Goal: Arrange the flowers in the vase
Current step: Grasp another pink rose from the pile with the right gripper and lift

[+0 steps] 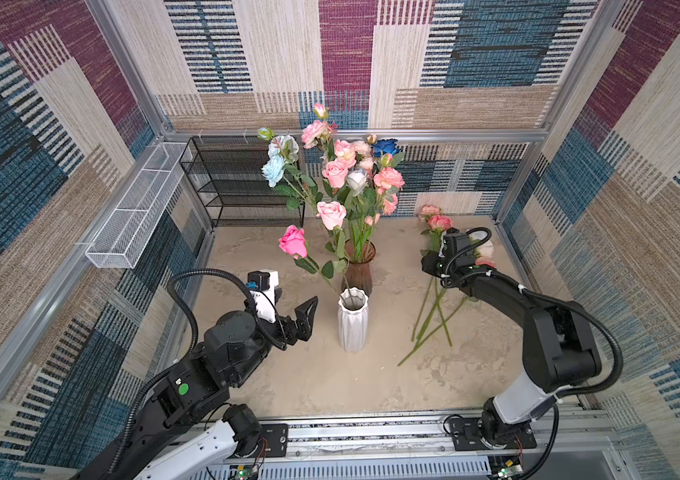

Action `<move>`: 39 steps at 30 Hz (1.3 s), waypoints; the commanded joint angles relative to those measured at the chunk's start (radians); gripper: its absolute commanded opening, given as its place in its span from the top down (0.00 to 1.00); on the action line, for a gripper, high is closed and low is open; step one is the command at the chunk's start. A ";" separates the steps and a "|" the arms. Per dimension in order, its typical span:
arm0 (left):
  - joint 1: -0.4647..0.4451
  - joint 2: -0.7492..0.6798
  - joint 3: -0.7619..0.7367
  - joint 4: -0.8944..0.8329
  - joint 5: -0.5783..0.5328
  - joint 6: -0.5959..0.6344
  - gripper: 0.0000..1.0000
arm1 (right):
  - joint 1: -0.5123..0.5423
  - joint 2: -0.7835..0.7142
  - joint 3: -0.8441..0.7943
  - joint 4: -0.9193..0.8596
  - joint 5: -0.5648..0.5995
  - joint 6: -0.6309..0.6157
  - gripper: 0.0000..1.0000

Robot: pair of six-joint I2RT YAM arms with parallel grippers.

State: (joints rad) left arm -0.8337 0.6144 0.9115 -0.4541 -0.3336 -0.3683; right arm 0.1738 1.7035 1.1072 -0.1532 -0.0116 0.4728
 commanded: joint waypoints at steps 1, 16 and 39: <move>0.000 -0.004 -0.003 0.009 0.005 -0.006 0.04 | -0.024 0.086 0.061 -0.042 0.086 -0.033 0.65; 0.000 -0.024 -0.015 0.009 -0.018 0.003 0.04 | -0.048 0.202 0.071 -0.083 0.140 -0.062 0.71; -0.001 -0.020 0.007 0.014 -0.004 0.010 0.04 | -0.044 -0.081 -0.076 0.140 0.107 -0.103 1.00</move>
State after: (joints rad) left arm -0.8337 0.5953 0.9108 -0.4603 -0.3367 -0.3679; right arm 0.1261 1.6829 1.0615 -0.1410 0.1043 0.3836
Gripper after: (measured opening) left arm 0.964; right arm 0.068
